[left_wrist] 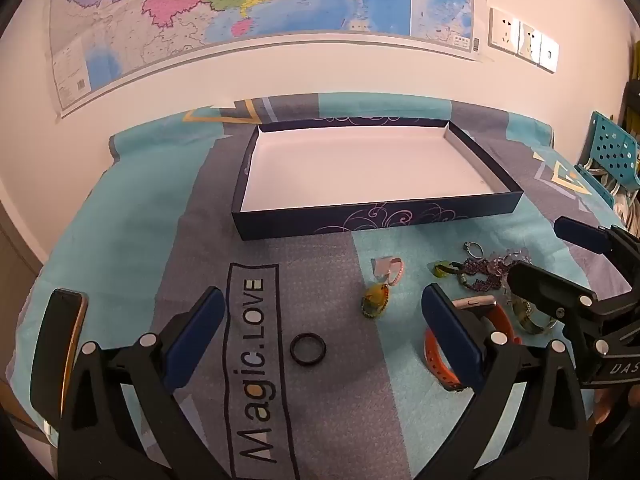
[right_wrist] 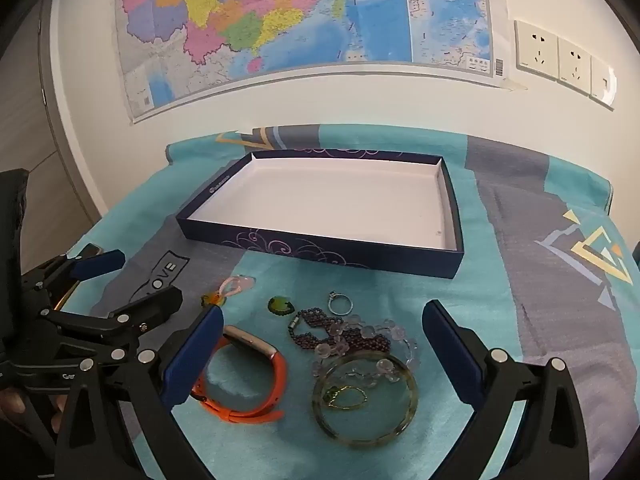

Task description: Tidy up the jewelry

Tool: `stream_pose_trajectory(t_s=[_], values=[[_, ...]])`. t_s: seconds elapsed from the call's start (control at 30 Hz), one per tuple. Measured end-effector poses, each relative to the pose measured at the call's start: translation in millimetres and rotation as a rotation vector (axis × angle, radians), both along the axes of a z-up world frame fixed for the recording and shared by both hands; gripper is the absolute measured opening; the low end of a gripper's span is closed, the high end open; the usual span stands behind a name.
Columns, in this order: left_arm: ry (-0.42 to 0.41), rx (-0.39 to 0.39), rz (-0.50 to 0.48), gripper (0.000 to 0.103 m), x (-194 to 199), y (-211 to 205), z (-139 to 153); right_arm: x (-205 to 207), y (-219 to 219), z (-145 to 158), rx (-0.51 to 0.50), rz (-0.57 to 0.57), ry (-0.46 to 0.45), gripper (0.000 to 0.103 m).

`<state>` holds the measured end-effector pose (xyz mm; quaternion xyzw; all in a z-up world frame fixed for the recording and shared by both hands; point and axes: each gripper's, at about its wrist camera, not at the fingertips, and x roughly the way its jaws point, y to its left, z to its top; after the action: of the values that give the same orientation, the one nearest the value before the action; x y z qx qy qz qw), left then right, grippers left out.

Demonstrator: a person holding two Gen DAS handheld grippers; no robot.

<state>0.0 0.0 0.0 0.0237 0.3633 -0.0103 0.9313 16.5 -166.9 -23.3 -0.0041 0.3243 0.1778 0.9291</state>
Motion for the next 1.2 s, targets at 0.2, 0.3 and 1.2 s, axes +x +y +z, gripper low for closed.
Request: stream_pose_trajectory(t_s=[0.2, 0.3, 1.2], values=[[0.004, -0.002, 0.000, 0.097, 3.0, -0.2, 2.1, -2.0, -0.5, 0.4, 0.011, 0.004, -0.012, 0.096], [0.005, -0.005, 0.000, 0.097, 0.1, 5.4, 4.5, -0.5, 0.2, 2.2, 0.010, 0.004, -0.005, 0.096], [-0.002, 0.000, 0.011, 0.097, -2.3, 3.0, 0.6, -1.4, 0.6, -2.3, 0.018, 0.023, 0.004, 0.096]])
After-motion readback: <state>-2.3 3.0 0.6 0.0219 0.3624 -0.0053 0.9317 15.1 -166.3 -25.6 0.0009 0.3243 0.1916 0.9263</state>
